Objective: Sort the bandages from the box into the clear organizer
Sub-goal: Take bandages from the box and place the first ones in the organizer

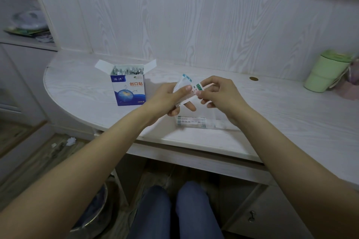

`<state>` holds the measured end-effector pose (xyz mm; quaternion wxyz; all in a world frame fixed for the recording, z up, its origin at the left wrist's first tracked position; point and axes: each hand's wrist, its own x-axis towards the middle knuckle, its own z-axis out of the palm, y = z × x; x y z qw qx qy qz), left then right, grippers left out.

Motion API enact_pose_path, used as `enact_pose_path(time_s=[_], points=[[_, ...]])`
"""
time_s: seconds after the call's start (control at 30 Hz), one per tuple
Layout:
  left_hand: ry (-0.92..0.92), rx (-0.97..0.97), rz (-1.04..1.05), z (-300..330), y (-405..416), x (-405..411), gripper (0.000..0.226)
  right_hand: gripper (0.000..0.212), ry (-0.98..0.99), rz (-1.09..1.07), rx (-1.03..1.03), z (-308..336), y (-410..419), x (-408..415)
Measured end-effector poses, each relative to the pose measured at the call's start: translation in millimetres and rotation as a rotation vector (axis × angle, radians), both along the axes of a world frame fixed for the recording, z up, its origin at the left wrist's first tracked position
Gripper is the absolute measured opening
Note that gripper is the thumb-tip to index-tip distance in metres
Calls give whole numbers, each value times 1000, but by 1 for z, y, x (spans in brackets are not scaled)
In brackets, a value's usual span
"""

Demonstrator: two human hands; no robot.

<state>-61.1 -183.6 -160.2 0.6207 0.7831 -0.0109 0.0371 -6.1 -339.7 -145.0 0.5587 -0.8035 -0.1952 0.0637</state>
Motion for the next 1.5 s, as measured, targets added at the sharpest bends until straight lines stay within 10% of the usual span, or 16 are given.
enact_pose_path(time_s=[0.43, 0.9, 1.17, 1.4, 1.5], points=[[-130, 32, 332, -4, 19, 8, 21, 9, 35, -149, -107, -19, -11, 14], [77, -210, 214, 4, 8, 5, 43, 7, -222, -10, -614, -25, 7, 10], [-35, -115, 199, 3, 6, 0, 20, 19, -333, 66, -726, -21, 6, 5], [-36, -184, 224, 6, 2, -3, 13, 42, 77, 121, 1, 0, -5, 0], [-25, -174, 185, 7, -3, -2, 18, 19, 85, 45, 105, 4, -4, -3]])
